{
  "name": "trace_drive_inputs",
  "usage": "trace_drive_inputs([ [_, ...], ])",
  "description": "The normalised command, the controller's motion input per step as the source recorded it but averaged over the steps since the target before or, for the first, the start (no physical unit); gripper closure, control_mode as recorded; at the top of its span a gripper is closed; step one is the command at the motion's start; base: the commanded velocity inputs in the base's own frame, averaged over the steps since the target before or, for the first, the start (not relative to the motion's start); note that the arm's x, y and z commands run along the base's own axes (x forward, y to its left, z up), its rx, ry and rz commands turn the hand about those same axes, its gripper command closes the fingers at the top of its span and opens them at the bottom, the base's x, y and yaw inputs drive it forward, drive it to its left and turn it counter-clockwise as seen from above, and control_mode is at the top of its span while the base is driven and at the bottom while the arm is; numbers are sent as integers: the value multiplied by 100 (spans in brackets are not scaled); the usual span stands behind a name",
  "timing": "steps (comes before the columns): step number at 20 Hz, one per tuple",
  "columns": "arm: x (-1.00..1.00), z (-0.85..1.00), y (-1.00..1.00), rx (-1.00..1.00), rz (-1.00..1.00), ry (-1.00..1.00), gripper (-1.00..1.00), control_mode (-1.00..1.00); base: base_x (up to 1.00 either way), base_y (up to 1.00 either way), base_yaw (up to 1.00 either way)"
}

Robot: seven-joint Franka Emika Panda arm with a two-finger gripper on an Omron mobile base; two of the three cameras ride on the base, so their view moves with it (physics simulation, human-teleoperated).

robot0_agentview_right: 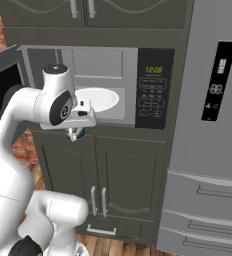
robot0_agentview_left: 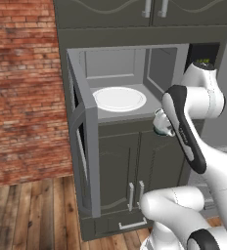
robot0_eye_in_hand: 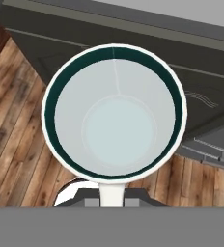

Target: Pick the mug from the counter and place it inside the microwave. Then close the microwave.

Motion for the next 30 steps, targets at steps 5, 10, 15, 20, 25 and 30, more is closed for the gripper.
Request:
trace_drive_inputs([
  [5,16,9,2,0,0,-6,100,-100,0,0,0],
  [10,26,6,19,0,0,-4,100,-100,0,0,0],
  [15,21,0,19,2,0,-6,100,-100,0,0,0],
  [20,22,2,11,1,0,-12,100,-100,0,0,0],
  [25,8,27,3,0,-2,-15,100,-100,0,0,0],
  [30,0,20,11,0,-4,-3,100,-100,0,0,0],
])
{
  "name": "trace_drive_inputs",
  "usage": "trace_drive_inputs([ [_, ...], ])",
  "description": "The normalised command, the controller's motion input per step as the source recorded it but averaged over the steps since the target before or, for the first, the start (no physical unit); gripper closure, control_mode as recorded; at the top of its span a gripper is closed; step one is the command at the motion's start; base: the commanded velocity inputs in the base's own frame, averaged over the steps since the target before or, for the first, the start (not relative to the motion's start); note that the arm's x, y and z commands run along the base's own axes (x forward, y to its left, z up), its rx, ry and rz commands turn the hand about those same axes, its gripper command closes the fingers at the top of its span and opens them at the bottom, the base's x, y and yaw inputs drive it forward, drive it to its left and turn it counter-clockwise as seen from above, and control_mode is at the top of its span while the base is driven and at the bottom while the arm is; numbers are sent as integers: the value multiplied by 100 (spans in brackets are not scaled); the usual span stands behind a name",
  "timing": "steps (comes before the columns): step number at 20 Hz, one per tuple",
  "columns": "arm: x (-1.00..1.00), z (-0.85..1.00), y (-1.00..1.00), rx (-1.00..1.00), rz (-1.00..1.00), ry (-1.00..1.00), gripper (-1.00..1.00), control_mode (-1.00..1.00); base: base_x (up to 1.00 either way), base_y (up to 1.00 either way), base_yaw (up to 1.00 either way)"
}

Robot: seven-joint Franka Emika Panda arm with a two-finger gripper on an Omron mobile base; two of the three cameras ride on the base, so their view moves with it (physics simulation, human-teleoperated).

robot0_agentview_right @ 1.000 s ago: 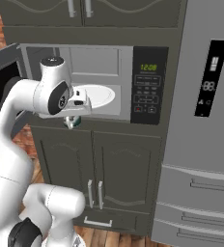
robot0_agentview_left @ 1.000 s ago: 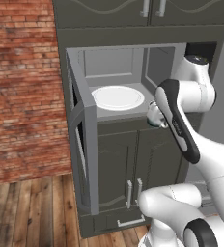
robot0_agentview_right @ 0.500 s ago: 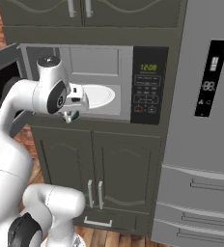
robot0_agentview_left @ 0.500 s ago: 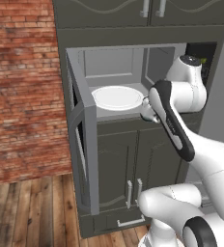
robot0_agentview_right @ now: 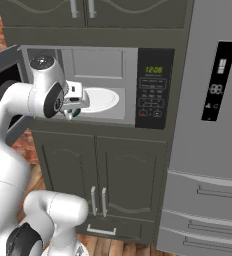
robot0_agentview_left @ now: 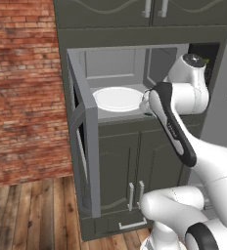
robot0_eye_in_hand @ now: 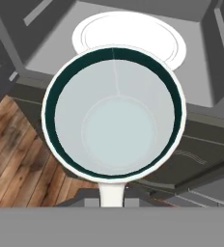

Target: Pick the mug from the counter and place it inside the microwave. Then close the microwave.

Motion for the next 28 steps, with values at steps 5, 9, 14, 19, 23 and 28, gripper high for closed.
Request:
trace_drive_inputs([
  [5,0,0,13,0,-5,0,100,-100,0,0,0],
  [9,9,-6,11,1,-4,0,100,-100,0,0,0],
  [14,23,0,0,4,-7,0,100,-100,0,0,0],
  [19,24,0,2,6,-1,0,100,-100,0,0,0],
  [23,27,0,0,4,0,7,100,-100,0,0,0],
  [28,43,0,11,1,0,7,100,-100,0,0,0],
])
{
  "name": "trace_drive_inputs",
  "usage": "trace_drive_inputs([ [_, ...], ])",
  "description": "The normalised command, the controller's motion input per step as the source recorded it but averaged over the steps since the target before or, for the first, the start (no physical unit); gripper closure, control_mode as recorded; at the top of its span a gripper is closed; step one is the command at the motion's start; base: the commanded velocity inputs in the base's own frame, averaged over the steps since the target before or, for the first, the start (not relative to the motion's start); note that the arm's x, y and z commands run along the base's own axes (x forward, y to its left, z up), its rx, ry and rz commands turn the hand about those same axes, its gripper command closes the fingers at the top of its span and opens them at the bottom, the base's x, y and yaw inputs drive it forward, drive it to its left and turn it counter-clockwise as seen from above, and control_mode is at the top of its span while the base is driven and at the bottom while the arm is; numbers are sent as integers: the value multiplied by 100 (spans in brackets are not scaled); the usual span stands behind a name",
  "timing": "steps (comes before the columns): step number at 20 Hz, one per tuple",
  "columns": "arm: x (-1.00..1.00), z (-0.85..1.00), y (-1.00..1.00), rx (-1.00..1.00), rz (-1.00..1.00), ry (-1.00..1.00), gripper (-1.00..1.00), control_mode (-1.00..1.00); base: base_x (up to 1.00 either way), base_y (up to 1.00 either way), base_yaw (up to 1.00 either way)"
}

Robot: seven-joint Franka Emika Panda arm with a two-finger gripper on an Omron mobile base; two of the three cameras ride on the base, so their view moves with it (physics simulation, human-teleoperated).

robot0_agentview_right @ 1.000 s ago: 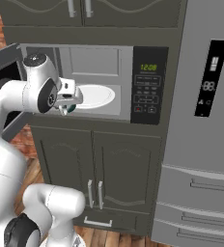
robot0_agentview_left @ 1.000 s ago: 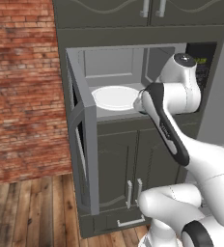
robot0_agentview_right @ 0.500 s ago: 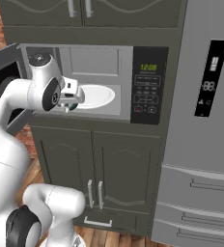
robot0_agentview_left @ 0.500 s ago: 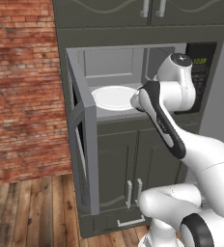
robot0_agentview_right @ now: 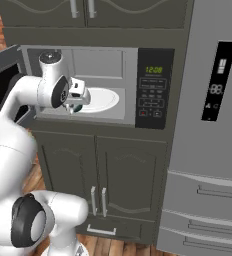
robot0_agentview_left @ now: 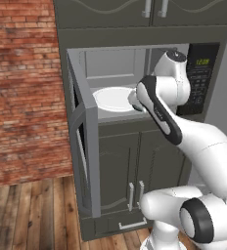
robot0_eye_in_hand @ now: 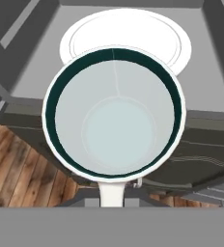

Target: Pick the mug from the counter and place it inside the microwave. Then close the microwave.

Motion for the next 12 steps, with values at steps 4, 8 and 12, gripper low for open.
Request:
trace_drive_inputs([
  [4,69,0,14,0,0,9,100,-100,0,0,0],
  [8,69,0,13,0,0,2,100,-100,0,0,0],
  [12,49,-2,10,0,0,0,100,-100,0,0,0],
])
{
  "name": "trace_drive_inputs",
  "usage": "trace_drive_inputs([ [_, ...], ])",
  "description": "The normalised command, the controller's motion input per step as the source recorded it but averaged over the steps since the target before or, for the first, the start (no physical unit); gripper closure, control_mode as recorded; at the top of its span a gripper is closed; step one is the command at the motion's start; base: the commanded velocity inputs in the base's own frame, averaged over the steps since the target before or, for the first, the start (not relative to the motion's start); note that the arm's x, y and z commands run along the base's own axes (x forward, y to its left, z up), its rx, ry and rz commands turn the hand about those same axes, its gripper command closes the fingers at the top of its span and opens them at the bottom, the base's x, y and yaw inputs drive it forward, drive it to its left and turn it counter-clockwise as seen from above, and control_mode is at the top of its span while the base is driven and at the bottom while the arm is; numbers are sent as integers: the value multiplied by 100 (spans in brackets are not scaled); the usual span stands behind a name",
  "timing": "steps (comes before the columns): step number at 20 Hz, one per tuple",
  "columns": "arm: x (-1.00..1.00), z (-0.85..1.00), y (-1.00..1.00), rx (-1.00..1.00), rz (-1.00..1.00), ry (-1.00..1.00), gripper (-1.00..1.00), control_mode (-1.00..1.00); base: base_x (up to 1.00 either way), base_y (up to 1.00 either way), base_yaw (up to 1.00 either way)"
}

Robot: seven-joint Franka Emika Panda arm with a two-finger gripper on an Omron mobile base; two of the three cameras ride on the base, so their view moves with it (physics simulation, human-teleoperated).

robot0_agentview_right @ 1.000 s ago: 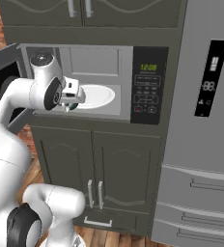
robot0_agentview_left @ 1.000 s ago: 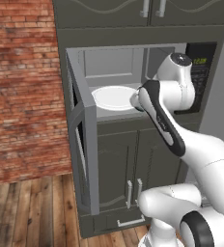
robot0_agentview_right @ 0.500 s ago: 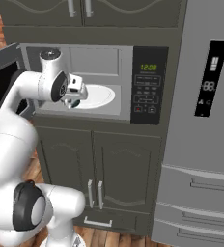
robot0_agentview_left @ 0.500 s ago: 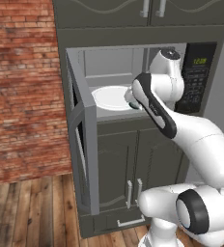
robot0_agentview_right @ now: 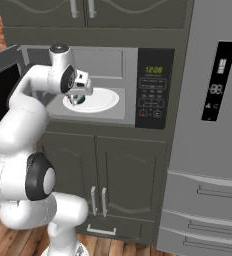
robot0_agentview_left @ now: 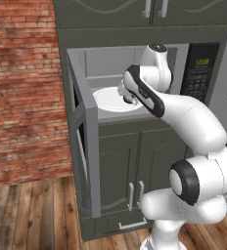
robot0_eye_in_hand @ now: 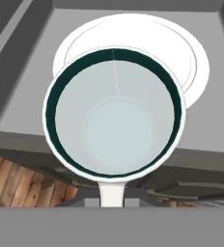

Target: Pick the mug from the counter and place it inside the microwave. Then close the microwave.

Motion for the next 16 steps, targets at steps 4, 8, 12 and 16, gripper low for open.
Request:
trace_drive_inputs([
  [4,29,-16,1,0,0,1,100,-100,0,0,0],
  [8,17,-36,0,0,0,2,100,-100,0,0,0],
  [12,27,-37,0,0,0,0,100,-100,0,0,0],
  [16,33,-23,0,0,0,0,100,-100,0,0,0],
])
